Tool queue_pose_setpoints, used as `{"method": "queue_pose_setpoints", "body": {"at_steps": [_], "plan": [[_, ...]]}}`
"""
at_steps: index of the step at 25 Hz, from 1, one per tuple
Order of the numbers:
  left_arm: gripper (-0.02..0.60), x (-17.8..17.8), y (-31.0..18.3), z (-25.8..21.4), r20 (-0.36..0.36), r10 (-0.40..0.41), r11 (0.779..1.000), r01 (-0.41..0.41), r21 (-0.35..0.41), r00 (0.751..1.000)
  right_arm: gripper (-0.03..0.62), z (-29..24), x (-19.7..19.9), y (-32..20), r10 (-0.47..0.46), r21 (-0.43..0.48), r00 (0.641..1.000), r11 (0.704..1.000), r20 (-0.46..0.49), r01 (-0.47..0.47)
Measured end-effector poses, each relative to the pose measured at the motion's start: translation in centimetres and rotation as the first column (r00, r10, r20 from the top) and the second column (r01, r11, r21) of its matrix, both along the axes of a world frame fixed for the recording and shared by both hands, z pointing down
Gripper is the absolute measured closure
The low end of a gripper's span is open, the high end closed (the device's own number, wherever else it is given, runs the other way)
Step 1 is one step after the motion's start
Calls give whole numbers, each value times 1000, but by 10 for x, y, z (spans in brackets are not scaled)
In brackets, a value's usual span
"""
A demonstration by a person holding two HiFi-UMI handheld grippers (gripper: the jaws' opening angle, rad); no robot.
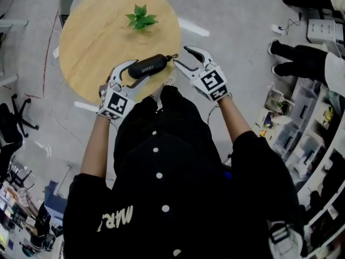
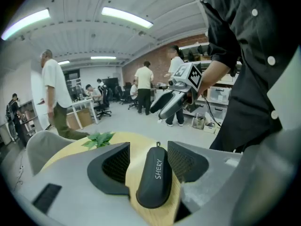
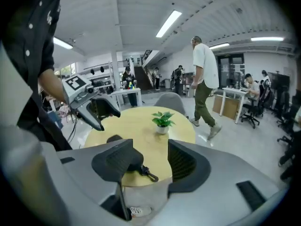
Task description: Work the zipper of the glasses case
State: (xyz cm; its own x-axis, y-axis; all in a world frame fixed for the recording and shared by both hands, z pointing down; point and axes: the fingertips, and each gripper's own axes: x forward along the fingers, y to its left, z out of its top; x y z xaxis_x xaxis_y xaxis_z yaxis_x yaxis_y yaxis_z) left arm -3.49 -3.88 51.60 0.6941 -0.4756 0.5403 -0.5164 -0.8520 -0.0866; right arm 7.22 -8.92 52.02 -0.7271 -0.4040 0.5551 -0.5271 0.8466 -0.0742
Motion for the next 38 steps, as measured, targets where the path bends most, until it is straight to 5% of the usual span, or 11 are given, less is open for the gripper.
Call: {"method": "queue_pose_setpoints", "body": {"at_steps": [5,16,28,38], "plan": [[341,8,0,39,83,77,996,-73,-56,994,375,48,-5,13,-171,14,971,984,-165,176],[342,22,-3,66,119,111,987,-96,-128,987,396,100,-15,23,-401,-15,848,906,-348,423],[400,25,2,93,189,188,971,-154,-184,964,428,123,-24,22,-481,-46,787,862,-387,504],[420,24,2,98,153,199,956,-158,-246,968,473,129,-27,21,-507,-62,760,845,-405,531]]}}
